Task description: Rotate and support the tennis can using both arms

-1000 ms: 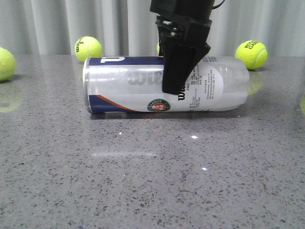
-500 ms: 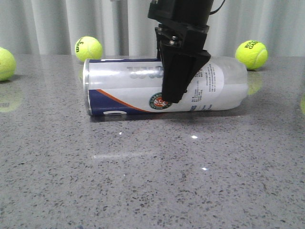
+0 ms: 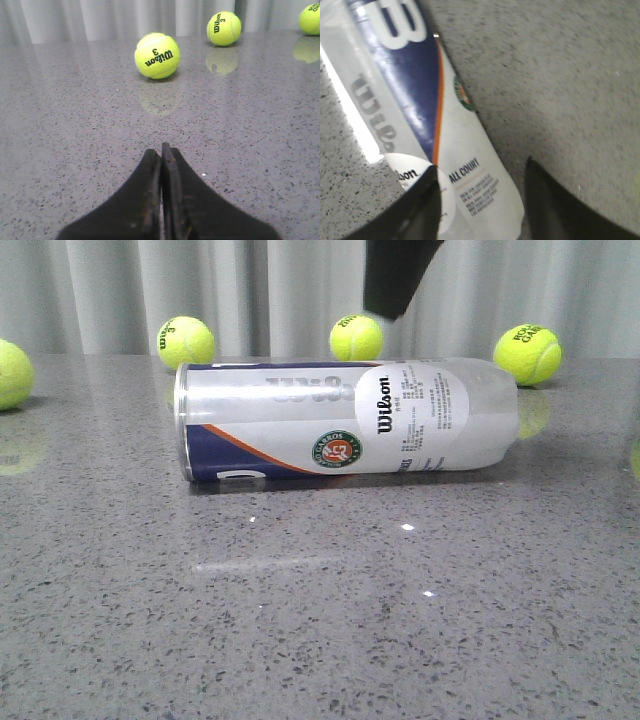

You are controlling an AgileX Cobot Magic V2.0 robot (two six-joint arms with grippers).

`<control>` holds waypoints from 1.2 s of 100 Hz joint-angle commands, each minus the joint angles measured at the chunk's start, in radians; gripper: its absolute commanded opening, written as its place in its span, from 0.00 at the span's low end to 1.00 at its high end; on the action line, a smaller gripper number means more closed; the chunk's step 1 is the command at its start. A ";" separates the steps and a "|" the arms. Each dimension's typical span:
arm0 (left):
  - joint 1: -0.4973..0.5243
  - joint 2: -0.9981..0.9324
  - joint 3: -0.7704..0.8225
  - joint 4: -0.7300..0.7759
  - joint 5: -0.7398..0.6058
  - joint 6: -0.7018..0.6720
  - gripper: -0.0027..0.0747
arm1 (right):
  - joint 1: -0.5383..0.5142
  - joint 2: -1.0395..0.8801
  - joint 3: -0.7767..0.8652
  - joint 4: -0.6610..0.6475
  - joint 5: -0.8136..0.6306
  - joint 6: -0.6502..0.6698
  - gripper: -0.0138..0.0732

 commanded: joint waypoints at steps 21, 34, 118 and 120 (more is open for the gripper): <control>0.002 -0.040 0.048 -0.001 -0.079 -0.008 0.01 | -0.062 -0.120 -0.021 -0.086 0.036 0.429 0.08; 0.002 -0.040 0.048 -0.001 -0.079 -0.008 0.01 | -0.133 -0.164 0.011 -0.057 0.058 0.514 0.08; 0.002 -0.040 0.048 0.001 -0.079 -0.008 0.01 | -0.504 -0.843 0.770 0.084 -0.362 0.593 0.08; 0.002 -0.040 0.048 0.001 -0.079 -0.008 0.01 | -0.504 -0.857 0.785 0.084 -0.375 0.593 0.08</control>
